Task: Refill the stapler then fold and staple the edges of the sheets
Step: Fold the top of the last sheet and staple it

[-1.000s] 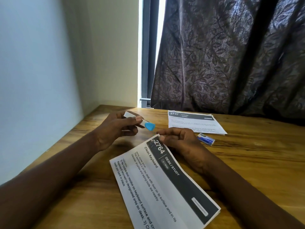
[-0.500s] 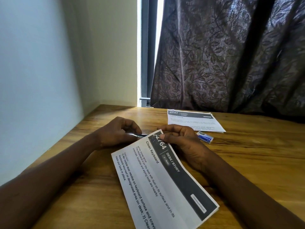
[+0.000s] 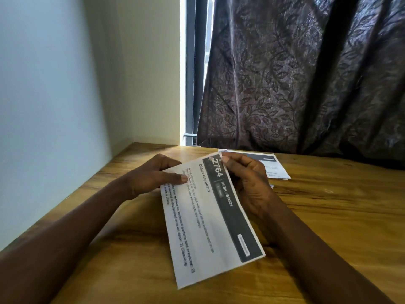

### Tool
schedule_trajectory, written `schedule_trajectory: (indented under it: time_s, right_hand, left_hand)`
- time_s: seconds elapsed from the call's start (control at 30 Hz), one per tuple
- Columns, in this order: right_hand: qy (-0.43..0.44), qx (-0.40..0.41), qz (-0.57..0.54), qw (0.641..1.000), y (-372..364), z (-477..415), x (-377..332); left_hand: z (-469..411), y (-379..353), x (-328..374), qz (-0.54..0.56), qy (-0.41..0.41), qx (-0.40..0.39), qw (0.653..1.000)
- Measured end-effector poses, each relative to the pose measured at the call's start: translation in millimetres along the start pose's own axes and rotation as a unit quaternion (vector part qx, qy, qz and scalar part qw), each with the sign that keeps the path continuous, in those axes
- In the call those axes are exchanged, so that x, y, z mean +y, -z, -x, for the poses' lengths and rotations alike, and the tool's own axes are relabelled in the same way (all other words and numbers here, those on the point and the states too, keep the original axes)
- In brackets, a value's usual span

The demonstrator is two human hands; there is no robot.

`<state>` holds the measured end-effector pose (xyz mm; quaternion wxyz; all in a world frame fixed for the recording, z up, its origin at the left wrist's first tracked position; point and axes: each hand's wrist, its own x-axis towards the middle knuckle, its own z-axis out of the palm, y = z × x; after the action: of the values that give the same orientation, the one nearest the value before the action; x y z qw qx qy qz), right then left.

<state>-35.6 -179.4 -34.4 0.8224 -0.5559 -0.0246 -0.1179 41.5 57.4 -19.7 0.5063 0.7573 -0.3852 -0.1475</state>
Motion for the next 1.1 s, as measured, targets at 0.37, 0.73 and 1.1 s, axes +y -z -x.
schedule_trajectory:
  time_s: [0.37,0.73,1.1]
  right_hand:
    - [0.077,0.188,0.185,0.961,65,-18,-35]
    - [0.141,0.231,0.271,0.924,130,-28,-39]
    - [0.064,0.23,0.492,0.837,149,-40,-29]
  left_hand:
    - [-59,-20,18,0.002,-0.048,0.357,0.933]
    - [-127,-84,0,-0.006,-0.039,0.327,0.944]
    - [-132,-89,-4,-0.174,0.017,0.257,0.951]
